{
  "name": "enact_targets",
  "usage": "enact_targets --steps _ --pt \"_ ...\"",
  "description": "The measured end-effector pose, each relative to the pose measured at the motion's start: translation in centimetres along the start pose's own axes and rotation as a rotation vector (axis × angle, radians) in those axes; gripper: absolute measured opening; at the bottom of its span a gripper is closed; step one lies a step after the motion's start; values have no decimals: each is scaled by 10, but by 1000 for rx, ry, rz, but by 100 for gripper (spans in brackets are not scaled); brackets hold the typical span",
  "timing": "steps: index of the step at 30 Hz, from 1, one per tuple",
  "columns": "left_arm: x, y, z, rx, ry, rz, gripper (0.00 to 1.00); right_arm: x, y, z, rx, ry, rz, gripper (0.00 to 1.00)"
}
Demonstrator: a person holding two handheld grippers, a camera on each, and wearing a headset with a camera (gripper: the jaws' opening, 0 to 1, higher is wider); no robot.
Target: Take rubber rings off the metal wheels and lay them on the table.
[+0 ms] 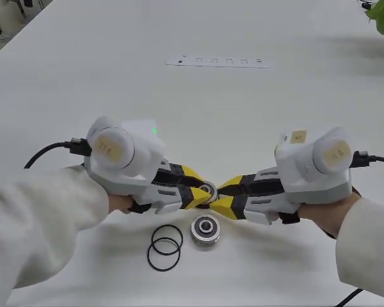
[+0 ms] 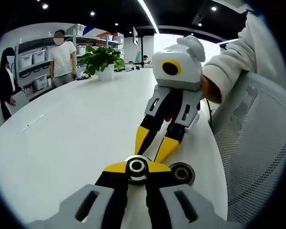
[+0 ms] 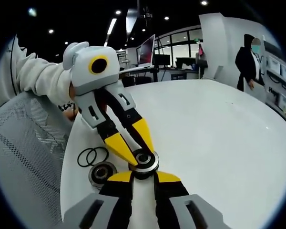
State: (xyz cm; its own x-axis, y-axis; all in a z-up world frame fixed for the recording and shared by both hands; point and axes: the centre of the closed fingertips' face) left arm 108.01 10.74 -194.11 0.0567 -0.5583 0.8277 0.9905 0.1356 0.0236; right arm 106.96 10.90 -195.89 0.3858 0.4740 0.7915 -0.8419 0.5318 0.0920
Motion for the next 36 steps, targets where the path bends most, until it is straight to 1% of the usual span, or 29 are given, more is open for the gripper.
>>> enact_targets --steps 1,4,7,10,11,12,13,15,17,22,25,26,31,34,36 --pt "0 0 0 0 0 1 8 -1 0 0 0 2 2 12" --pt "0 0 1 0 -2 2 8 -1 0 -1 8 -3 -24 10" --pt "-1 1 1 0 -5 6 8 -1 -1 -1 6 3 -21 10" --pt "-1 1 1 1 -6 7 8 -2 0 -1 5 9 -26 7" --pt "-1 1 1 1 -6 7 8 -3 -1 0 0 11 -24 3" --pt "-1 1 1 1 -7 7 8 -3 -7 1 -26 14 1 1" --pt "-1 1 1 1 -7 7 8 -2 -3 -1 -4 10 -32 1" --pt "-1 1 1 1 -7 7 8 -2 -3 -1 -8 13 -19 0" --pt "-1 1 0 1 -7 7 8 -2 -4 -1 -13 19 -26 0" --pt "-1 1 1 3 -6 4 8 -4 -5 0 -25 31 -82 0" --pt "-1 0 1 2 -5 1 8 -5 -6 3 -29 29 -160 0" --pt "-2 0 1 1 -5 -1 8 -5 -8 4 -34 30 -162 0" --pt "-2 0 1 1 -4 -8 8 -5 -7 6 -34 36 -261 0" --pt "-2 0 1 3 -4 -11 8 -1 -6 10 -35 28 -297 0" --pt "-2 0 1 3 -4 -12 8 -1 -6 10 -38 28 -308 0"
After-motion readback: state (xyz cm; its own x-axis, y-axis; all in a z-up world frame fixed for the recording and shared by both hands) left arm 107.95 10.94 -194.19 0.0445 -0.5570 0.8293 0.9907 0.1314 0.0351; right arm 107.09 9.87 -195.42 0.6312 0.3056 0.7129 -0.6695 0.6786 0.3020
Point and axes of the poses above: the centre of the closed fingertips' face, and the gripper's own axes: z roughly backward along the fingers, y roughly to its left, x roughly out of its top, and after that the axes turned 3 degrees about y, right-handed
